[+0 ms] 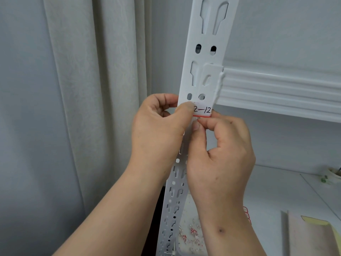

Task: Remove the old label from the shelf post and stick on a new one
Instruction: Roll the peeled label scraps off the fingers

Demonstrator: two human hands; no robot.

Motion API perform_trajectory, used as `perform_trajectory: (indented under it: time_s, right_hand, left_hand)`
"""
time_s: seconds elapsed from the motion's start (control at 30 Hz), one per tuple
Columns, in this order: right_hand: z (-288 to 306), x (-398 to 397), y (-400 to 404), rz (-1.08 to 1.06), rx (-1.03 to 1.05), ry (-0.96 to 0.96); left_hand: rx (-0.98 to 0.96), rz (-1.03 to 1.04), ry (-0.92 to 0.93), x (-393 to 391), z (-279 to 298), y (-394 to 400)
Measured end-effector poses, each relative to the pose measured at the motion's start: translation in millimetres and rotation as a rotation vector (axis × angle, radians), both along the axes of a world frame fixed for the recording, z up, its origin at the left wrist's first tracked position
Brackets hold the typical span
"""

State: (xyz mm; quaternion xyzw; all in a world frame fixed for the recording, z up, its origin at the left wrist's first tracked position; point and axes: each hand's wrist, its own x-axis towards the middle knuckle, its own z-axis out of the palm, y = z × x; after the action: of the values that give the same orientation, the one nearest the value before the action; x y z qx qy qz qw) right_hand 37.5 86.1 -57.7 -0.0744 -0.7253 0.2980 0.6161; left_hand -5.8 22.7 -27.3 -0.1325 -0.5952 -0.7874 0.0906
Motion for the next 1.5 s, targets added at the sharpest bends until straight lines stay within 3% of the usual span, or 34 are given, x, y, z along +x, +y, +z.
perform_trajectory:
  time_s: [0.67,1.07,1.5]
  right_hand:
    - [-2.1,-0.4,0.4,-0.010,-0.015,-0.003]
    - [-0.8,0.9,1.6,-0.006,0.000,-0.007]
    - [-2.6,-0.9,-0.2,-0.014,0.001,0.009]
  left_hand:
    - [-0.009,0.030,0.015,-0.5,1.3,3.2]
    - [0.133,-0.050,-0.037,-0.4,-4.5,1.1]
    - [0.125,-0.036,-0.029,-5.0,-3.5,4.7]
